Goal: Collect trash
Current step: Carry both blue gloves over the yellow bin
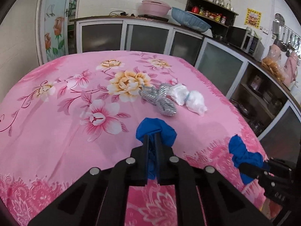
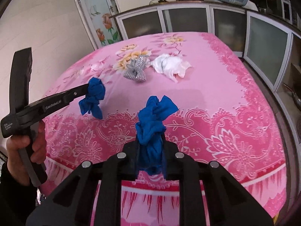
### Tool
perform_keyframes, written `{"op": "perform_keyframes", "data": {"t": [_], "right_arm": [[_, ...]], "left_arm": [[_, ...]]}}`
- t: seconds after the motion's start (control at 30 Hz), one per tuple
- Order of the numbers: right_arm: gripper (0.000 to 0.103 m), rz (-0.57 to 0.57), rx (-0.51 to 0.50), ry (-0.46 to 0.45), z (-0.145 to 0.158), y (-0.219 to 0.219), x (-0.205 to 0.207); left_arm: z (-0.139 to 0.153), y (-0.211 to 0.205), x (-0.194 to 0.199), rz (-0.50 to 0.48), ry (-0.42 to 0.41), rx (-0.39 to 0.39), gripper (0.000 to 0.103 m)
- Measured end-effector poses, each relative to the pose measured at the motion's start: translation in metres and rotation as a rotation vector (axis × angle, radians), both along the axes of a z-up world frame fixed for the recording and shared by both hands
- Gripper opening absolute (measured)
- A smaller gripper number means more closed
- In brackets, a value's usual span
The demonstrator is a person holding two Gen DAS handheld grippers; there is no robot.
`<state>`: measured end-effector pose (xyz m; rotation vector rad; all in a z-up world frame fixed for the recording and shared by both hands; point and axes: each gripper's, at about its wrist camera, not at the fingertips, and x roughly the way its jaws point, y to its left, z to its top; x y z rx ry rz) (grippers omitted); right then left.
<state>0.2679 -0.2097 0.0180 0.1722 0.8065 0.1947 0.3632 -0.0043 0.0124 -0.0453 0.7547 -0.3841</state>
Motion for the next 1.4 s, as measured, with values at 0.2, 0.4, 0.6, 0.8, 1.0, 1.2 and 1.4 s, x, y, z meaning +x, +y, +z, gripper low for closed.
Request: {"op": "perform_keyframes", "data": {"t": [0.2, 0.4, 0.6, 0.8, 1.0, 1.2, 1.4], "right_arm": [[0.016, -0.019, 0.001, -0.007, 0.010, -0.012, -0.028], [0.016, -0.062, -0.002, 0.001, 0.010, -0.035, -0.070], [0.016, -0.144, 0.027, 0.016, 0.005, -0.069, -0.119], [0.017, -0.246, 0.047, 0.004, 0.006, -0.109, -0.172], [0.016, -0.349, 0.055, -0.016, 0.010, -0.152, -0.218], [0.016, -0.452, 0.056, -0.023, 0.009, -0.192, -0.259], [0.017, -0.553, 0.051, -0.020, 0.006, -0.231, -0.297]], "left_arm": [[0.014, 0.002, -0.032, -0.038, -0.032, -0.001, 0.005], [0.021, -0.009, -0.072, -0.097, -0.054, -0.017, 0.005], [0.015, -0.042, -0.112, -0.193, -0.047, -0.039, 0.005], [0.006, -0.093, -0.149, -0.308, -0.038, -0.028, 0.005], [0.002, -0.153, -0.180, -0.442, -0.043, -0.007, 0.005], [-0.005, -0.216, -0.210, -0.592, -0.038, 0.027, 0.005], [-0.008, -0.264, -0.235, -0.691, -0.035, 0.039, 0.005]]}}
